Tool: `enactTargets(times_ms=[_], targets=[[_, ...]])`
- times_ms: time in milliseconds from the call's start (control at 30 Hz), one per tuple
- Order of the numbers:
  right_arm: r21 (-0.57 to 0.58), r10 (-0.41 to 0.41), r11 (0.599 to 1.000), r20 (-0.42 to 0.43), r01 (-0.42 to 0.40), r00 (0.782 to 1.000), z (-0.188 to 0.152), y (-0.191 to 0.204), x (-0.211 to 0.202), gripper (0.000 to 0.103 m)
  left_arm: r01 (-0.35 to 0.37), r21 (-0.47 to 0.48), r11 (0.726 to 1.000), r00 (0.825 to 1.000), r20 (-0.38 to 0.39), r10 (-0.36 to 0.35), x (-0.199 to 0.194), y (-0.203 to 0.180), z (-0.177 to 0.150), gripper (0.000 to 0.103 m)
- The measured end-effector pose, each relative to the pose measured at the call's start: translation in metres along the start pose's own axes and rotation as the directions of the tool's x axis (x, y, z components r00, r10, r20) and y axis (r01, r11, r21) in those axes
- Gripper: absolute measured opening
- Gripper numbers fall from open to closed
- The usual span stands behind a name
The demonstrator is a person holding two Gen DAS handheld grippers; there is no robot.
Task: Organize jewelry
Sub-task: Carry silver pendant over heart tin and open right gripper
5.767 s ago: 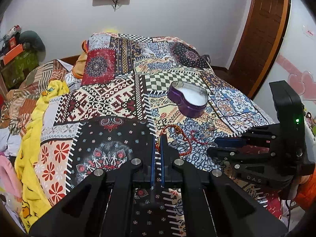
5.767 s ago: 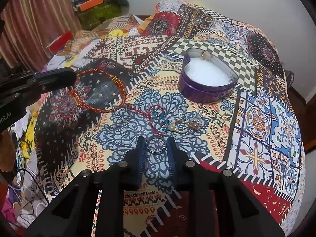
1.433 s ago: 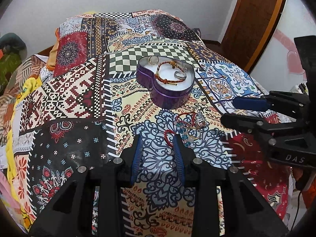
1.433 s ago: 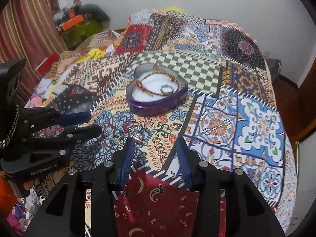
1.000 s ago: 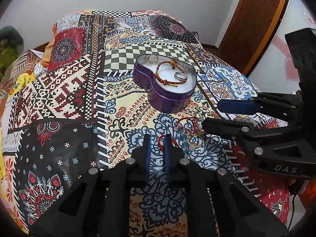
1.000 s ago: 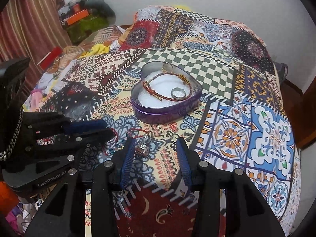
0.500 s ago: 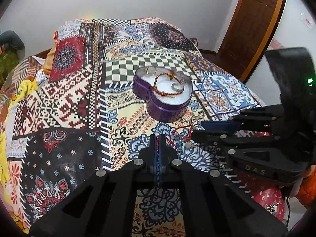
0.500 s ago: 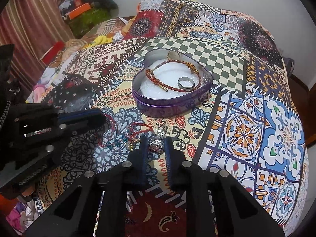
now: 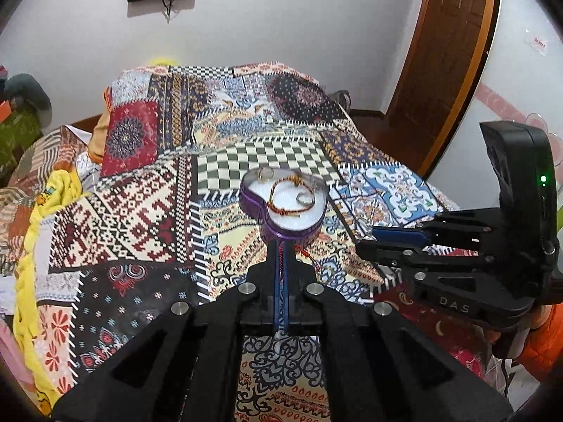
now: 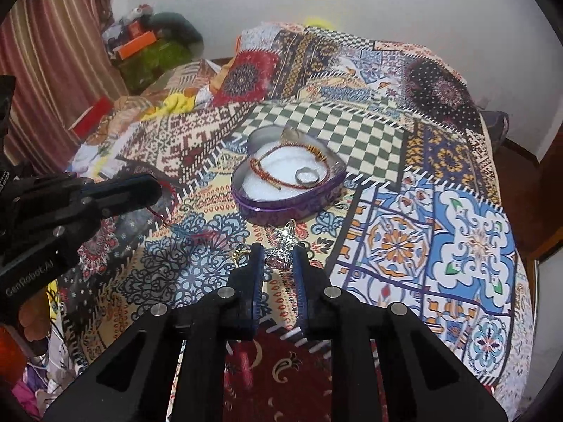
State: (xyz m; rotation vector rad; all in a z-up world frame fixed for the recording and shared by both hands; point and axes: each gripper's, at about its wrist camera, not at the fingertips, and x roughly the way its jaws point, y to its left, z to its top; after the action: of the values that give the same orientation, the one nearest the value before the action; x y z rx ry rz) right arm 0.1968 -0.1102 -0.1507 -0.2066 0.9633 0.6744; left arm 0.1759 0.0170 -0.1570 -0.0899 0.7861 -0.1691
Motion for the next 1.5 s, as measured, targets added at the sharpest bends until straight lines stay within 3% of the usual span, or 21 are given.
enactTargets(times_ms=[567, 900, 1200, 1500], targets=[[0.026, -0.018, 1.0, 0.162, 0.014, 0.987, 0.013, -0.007, -0.059, 0.015, -0.015, 0.033, 0.999, 0.993, 0.117, 0.011, -0.039, -0.019, 0.033, 0.0], [0.039, -0.018, 0.999, 0.215, 0.009, 0.976, 0.025, -0.014, -0.065, 0.015, -0.007, 0.053, 0.999, 0.981, 0.195, -0.003, -0.046, -0.027, 0.065, 0.0], [0.044, -0.009, 0.999, 0.218, 0.0, 0.976, 0.036, -0.023, -0.051, 0.015, 0.005, 0.065, 0.998, 0.974, 0.225, -0.02, -0.029, -0.027, 0.091, 0.0], [0.061, 0.006, 0.998, 0.206, -0.019, 0.978, 0.045, -0.036, -0.032, 0.015, 0.029, 0.039, 0.999, 0.983, 0.178, -0.035, 0.011, -0.017, 0.097, 0.0]])
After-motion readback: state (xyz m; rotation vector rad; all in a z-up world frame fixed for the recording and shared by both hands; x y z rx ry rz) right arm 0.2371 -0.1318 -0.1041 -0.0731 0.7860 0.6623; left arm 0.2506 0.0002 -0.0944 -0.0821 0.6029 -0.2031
